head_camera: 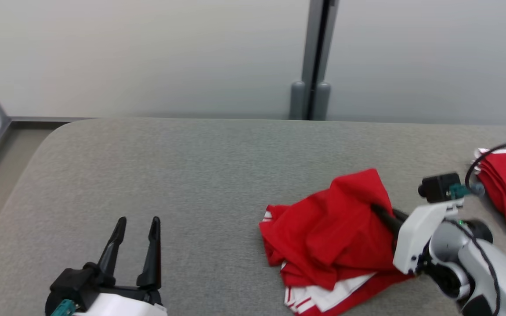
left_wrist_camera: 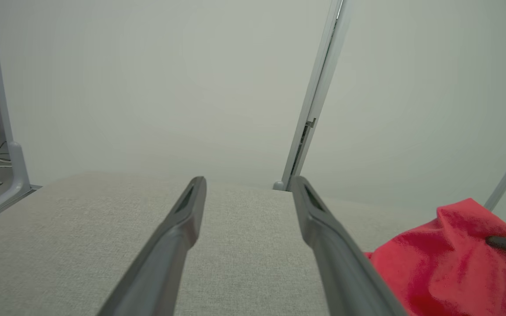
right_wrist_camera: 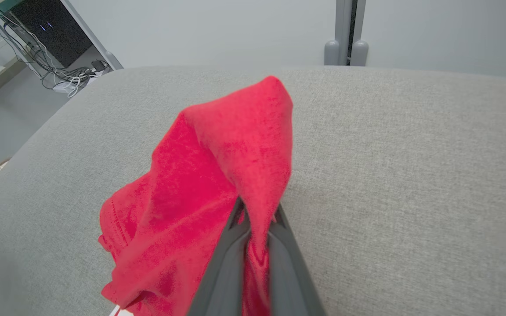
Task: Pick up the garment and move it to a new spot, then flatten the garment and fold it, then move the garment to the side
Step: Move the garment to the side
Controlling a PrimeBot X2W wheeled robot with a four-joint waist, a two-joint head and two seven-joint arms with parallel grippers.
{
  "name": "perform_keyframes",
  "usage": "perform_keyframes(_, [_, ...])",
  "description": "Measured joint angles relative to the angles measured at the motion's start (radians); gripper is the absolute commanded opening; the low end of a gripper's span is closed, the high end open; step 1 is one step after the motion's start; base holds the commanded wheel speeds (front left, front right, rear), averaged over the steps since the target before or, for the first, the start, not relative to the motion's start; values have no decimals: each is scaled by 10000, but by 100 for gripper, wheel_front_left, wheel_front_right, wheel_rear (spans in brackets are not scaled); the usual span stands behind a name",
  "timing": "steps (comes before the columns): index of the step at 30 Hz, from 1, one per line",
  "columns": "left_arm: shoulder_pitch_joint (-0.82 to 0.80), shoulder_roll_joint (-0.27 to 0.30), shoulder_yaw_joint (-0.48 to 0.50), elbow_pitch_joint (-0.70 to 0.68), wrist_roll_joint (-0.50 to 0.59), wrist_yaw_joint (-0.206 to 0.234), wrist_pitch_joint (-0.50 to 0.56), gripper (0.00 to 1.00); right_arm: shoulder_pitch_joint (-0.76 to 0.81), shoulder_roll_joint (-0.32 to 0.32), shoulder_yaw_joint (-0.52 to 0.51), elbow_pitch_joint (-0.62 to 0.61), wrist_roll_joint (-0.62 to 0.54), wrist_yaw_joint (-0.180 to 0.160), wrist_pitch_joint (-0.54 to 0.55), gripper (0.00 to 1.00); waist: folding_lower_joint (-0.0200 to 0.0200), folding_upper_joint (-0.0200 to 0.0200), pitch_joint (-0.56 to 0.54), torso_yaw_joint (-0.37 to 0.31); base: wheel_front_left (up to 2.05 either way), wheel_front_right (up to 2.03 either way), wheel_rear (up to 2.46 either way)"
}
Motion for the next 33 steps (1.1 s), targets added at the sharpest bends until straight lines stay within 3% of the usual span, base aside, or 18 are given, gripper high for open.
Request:
perform_keyframes(8, [-539,-117,-654,-90,-48,-63,-4,100,-1834,-1269,777,-756,59,0,1045,0,0,0,271,-1105,0,0,0])
perform_keyframes(18, [-1814,-144,-989,-318,100,-102,-25,100,-4394,-2477,1758,-897,702,0,1229,0,0,0,1754,-2123,0,0,0])
perform_keyframes(27, [-2742,-125,-1206,-138,351,-186,-27,100,-5864,-3791,2029,274,1009,0,1087,0,0,0,3295,-2626,0,0,0])
perform_keyframes(33, [-3228,29,-1348,-61,470,-209,-27,100,-6604,-4268,2109,1845,242,0,782,0,0,0,4145,-2620,0,0,0])
